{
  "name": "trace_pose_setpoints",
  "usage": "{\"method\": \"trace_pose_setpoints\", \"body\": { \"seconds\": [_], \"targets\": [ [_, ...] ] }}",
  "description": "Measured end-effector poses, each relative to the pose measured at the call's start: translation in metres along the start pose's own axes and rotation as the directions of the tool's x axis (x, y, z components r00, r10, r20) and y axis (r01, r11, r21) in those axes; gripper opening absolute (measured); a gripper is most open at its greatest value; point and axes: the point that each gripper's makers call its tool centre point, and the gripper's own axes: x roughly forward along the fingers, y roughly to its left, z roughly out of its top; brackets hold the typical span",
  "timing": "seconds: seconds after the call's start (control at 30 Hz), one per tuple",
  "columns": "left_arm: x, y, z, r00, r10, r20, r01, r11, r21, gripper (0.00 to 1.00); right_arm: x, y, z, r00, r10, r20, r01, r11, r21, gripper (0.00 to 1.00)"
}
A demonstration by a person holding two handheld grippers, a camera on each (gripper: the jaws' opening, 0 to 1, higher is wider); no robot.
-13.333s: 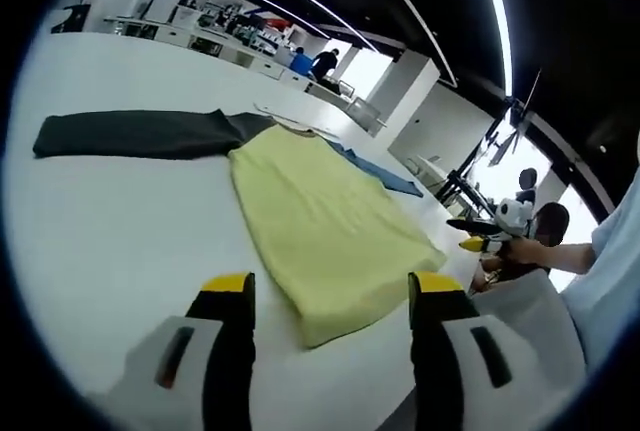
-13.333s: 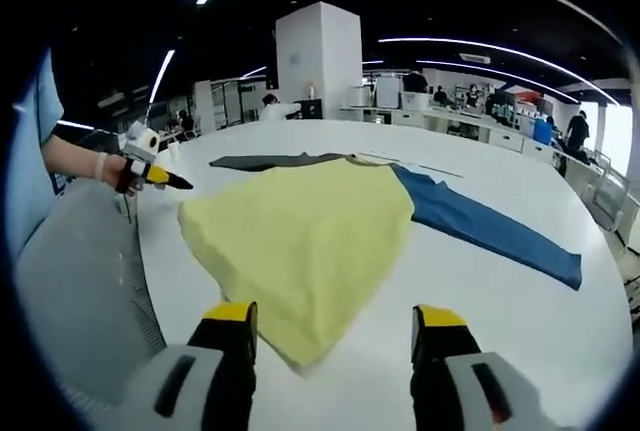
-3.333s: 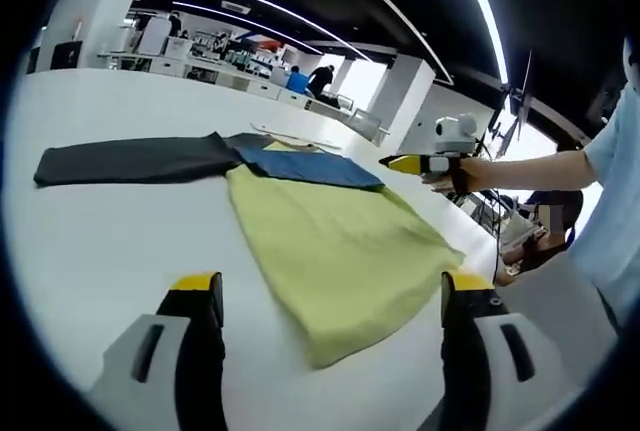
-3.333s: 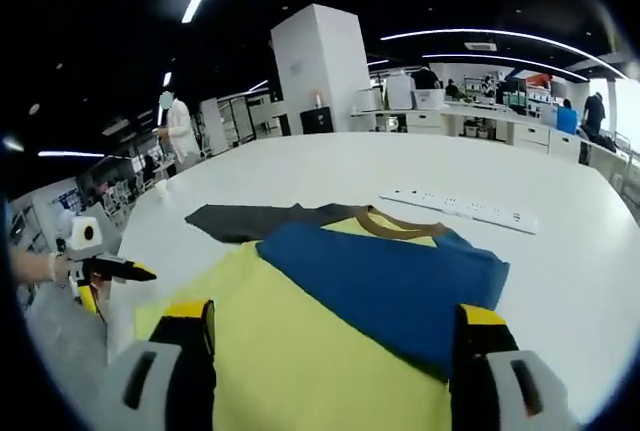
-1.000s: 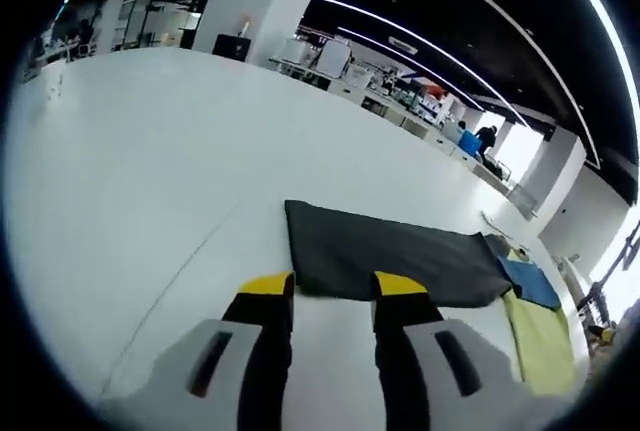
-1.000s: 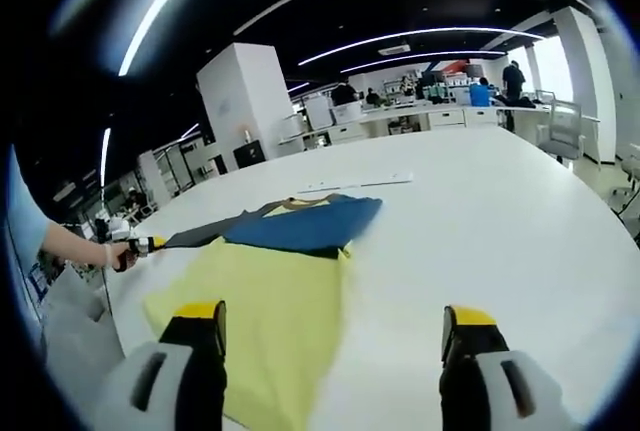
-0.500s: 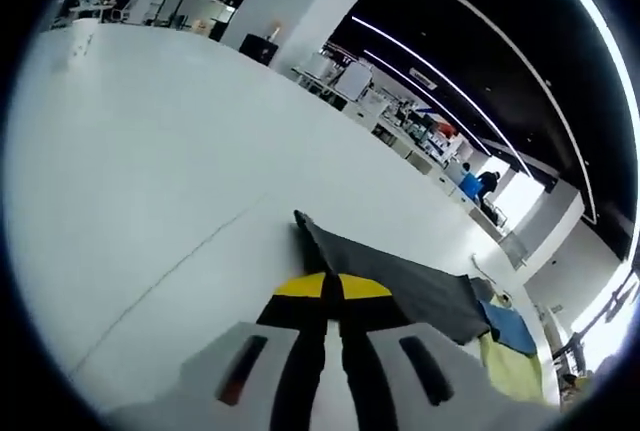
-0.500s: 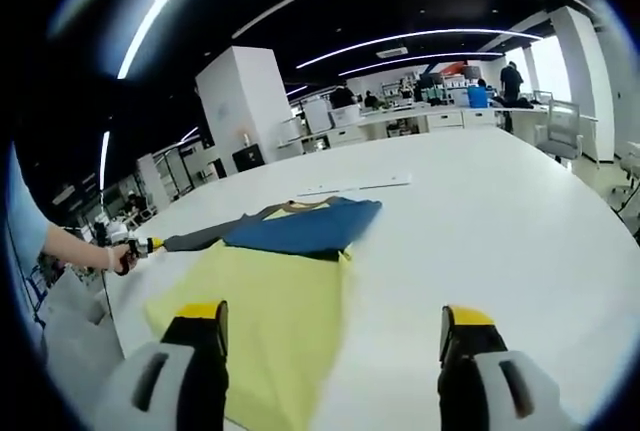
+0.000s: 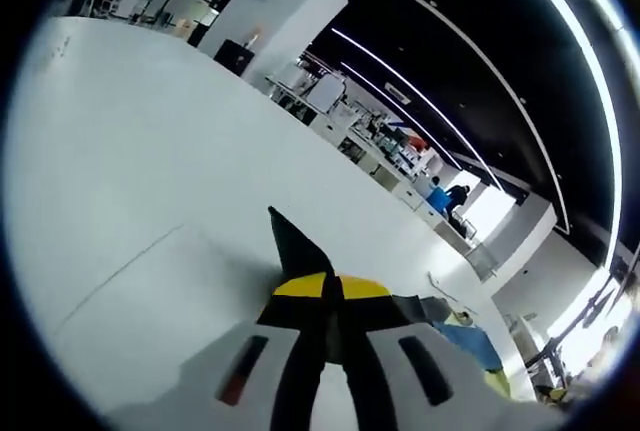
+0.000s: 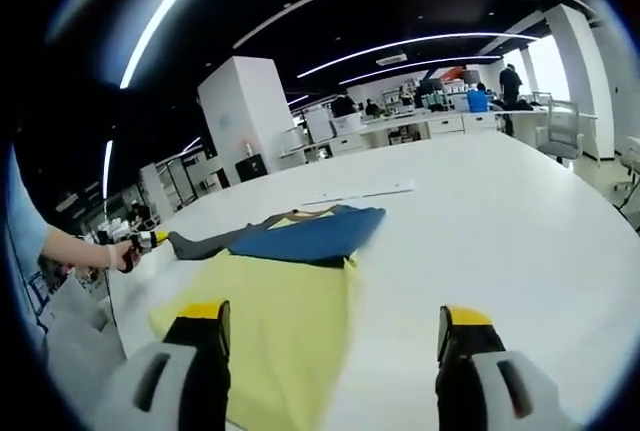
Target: Fold the garment on the visible template until the final outline fits inside the template.
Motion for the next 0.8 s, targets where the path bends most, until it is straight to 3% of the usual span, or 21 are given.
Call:
{"method": "trace_pose_setpoints", "body": {
  "seconds": [0.13, 0.5, 0.8],
  "targets": [
    [0.011, -0.025, -0.009, 0.999, -0.043, -0.021, 0.043, 0.999, 0.001, 0.00, -0.005, -0.005, 0.002, 1.000, -0.011, 0.020, 0.011, 1.000, 0.013, 0.86],
    [0.033, -0.107, -0.054, 0.985, -0.148, -0.088, 0.146, 0.989, -0.019, 0.00, -0.022, -0.018, -0.001, 0.998, -0.044, 0.043, 0.042, 0.998, 0.046, 0.85],
    [0.054, -0.159, -0.078, 0.961, -0.233, -0.147, 0.234, 0.972, -0.010, 0.00, -0.033, -0.031, -0.006, 0.996, -0.077, 0.046, 0.074, 0.995, 0.071, 0.84]
  ]
}}
